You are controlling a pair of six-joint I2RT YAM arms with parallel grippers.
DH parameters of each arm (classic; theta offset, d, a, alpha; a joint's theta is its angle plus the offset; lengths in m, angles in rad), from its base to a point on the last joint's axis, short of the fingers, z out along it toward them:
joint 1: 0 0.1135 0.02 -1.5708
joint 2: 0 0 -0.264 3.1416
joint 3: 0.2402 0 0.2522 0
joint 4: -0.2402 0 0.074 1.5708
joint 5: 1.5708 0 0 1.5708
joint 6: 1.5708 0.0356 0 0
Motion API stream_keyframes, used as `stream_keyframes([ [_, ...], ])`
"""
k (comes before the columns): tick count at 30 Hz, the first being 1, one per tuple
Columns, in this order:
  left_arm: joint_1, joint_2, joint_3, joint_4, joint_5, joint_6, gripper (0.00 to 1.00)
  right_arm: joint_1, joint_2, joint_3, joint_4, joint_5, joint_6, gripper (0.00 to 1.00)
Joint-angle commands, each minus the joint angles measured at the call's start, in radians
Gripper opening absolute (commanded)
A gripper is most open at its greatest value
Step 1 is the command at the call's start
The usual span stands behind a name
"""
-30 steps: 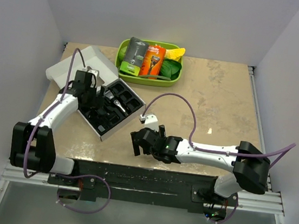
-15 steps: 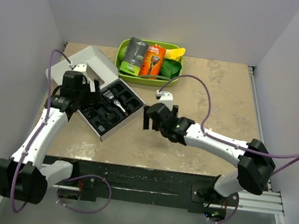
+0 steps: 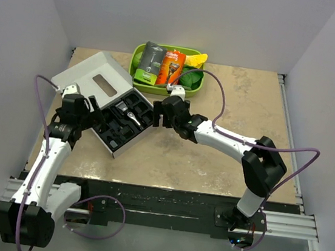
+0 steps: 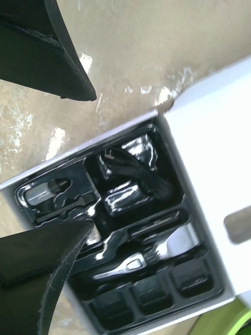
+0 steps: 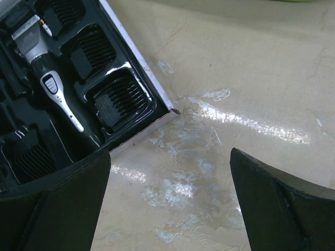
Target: Sort the hair-cutting tools
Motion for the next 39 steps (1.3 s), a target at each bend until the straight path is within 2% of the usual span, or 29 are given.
stream_keyframes([
  [1,0.154,0.018,-0.031,0.068,-0.007,-0.069,0.99,-0.007,0.002,0.049,0.075,-0.067,-0.034,0.99],
  [4,0.29,0.059,-0.041,0.099,0.057,-0.078,0.99,-0.007,-0.011,0.026,0.09,-0.073,-0.038,0.98],
  [8,0.395,0.116,-0.047,0.12,0.081,-0.13,0.99,-0.007,-0.029,-0.013,0.107,-0.094,-0.038,0.98],
  [16,0.579,0.214,-0.086,0.226,0.222,-0.214,0.99,-0.007,-0.057,-0.072,0.127,-0.105,-0.054,0.98],
  [23,0.595,0.248,-0.097,0.283,0.239,-0.245,0.99,-0.007,-0.046,-0.132,0.178,-0.151,-0.041,0.99],
  [36,0.593,0.447,-0.127,0.419,0.227,-0.32,0.99,-0.007,-0.077,-0.175,0.239,-0.185,-0.029,0.98],
  [38,0.593,0.459,-0.133,0.454,0.231,-0.319,0.95,-0.007,-0.083,-0.185,0.25,-0.196,-0.021,0.97],
  [39,0.593,0.47,-0.141,0.467,0.239,-0.319,0.86,-0.007,-0.083,-0.188,0.26,-0.206,-0.018,0.96],
])
